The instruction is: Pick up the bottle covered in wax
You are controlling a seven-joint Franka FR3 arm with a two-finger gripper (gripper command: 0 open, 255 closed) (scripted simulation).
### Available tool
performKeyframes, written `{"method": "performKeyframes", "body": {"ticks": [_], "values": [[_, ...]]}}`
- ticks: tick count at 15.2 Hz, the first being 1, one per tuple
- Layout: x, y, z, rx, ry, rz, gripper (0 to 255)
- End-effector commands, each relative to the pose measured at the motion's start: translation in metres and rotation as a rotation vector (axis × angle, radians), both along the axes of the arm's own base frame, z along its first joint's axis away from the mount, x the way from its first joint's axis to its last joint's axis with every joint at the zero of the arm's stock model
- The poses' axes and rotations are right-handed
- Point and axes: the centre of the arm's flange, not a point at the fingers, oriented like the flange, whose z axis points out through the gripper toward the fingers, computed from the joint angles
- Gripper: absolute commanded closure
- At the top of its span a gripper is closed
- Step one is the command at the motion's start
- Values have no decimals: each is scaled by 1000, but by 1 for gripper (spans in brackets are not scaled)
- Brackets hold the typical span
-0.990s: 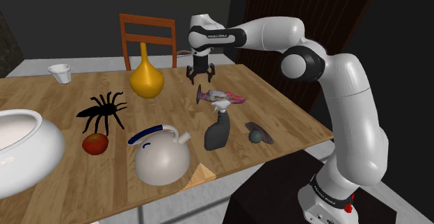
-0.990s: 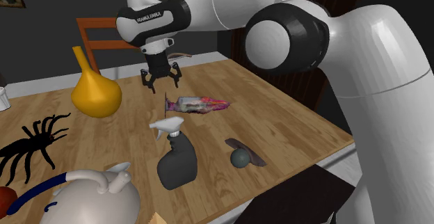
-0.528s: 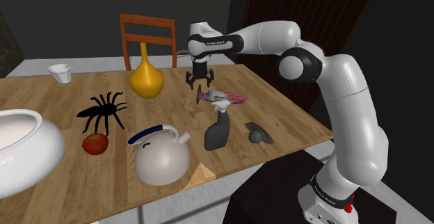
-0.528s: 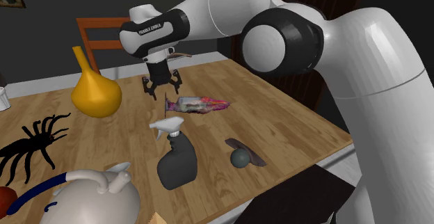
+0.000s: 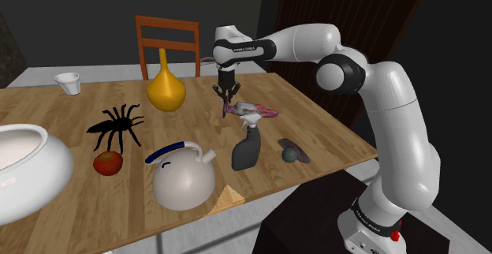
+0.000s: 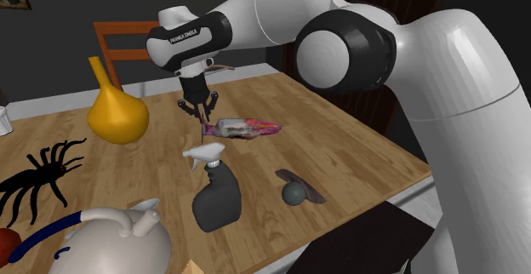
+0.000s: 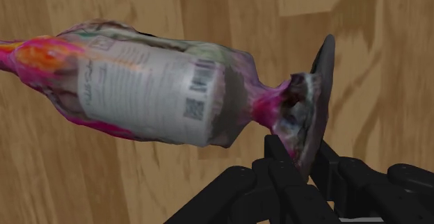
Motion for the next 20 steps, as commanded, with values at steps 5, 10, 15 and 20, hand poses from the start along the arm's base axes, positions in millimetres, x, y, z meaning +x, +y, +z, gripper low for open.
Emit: {"method": "performKeyframes", "body": {"ticks": [5,10,15,20], "values": [[0,0,10,0,1,0,255],[0,0,36,0,1,0,255],[0,0,63,0,1,0,255],[0,0,79,0,1,0,255]]}}
